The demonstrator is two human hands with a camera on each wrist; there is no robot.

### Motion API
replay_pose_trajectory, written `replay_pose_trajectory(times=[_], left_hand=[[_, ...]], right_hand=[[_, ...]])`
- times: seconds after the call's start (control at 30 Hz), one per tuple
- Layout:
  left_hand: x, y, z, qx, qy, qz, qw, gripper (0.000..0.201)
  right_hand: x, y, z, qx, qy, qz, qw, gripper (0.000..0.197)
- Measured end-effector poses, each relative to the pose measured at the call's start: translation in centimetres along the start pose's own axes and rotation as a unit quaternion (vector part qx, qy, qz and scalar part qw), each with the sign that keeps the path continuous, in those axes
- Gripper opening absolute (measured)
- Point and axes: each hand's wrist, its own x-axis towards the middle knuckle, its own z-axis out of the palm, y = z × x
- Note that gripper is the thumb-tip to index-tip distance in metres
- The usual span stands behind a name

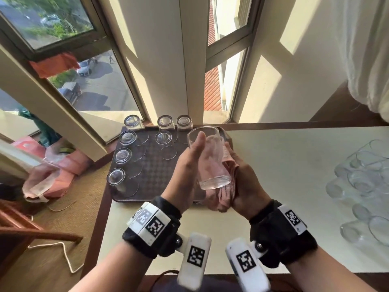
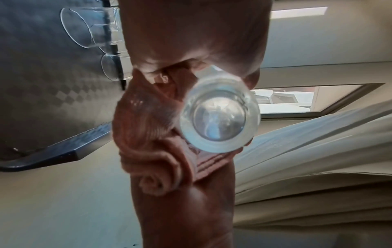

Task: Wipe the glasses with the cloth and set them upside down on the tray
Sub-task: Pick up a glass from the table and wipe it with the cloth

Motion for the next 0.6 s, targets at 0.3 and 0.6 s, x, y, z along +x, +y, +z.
replay_pose_trajectory(times=[0.3,0.6], left_hand=[[0.3,-1.2,-0.3,0.156,-0.062,0.166,0.972,0.093],[1.3,-2.0,-0.9,0.183,-0.093,0.148,0.967,0.088]], right_hand=[[-0.1,-1.2,-0.4,-0.014,0.032,0.063,0.997,0.032],[-0.9,-1.8,-2.4,-0.272,0.188,-0.046,0.943,0.033]])
